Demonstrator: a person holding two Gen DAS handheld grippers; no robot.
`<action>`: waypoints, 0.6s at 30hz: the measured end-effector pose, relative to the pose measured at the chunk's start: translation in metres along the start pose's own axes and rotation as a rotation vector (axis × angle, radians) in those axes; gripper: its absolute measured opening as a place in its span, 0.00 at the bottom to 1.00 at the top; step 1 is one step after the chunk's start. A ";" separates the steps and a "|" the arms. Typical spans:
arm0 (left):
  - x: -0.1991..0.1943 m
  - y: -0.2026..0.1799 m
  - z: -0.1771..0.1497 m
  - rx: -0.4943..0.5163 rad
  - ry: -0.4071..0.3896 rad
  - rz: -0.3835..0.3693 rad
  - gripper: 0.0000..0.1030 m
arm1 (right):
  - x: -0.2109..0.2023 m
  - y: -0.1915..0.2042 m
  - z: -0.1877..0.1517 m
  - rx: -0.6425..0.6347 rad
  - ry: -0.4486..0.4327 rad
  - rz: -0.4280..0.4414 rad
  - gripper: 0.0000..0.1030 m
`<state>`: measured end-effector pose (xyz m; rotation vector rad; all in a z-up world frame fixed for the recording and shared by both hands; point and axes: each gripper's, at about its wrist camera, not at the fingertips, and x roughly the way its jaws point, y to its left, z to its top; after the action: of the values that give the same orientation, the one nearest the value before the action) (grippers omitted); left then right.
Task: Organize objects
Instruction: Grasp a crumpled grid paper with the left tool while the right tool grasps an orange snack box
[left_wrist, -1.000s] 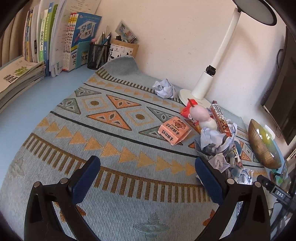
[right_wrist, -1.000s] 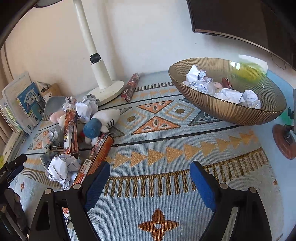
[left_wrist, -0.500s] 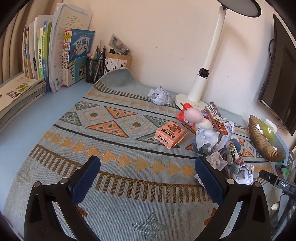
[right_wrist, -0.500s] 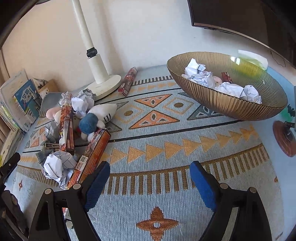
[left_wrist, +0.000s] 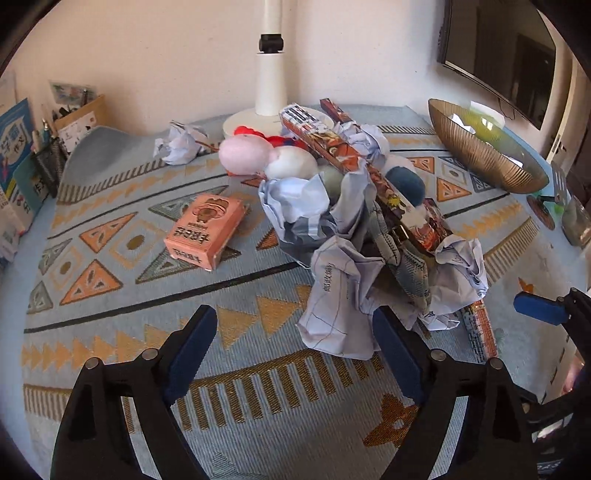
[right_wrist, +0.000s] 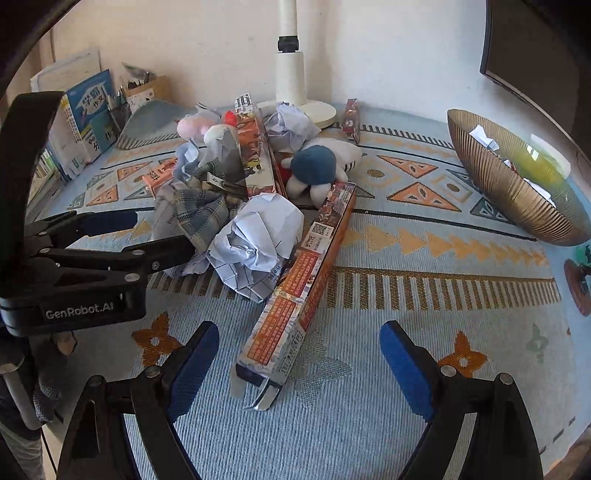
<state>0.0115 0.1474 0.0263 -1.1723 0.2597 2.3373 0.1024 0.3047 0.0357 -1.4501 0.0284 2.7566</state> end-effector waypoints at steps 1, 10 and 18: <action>0.001 0.000 0.000 0.006 -0.001 -0.015 0.83 | 0.007 -0.003 0.004 0.008 0.022 0.000 0.82; 0.008 -0.003 0.007 -0.007 0.006 -0.128 0.30 | -0.008 -0.038 -0.001 0.035 -0.024 -0.013 0.19; -0.045 0.012 -0.026 -0.135 -0.072 -0.039 0.29 | -0.039 -0.068 -0.034 0.074 -0.024 0.056 0.15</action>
<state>0.0455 0.1111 0.0449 -1.1425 0.0537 2.3886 0.1545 0.3714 0.0479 -1.4193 0.1713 2.7843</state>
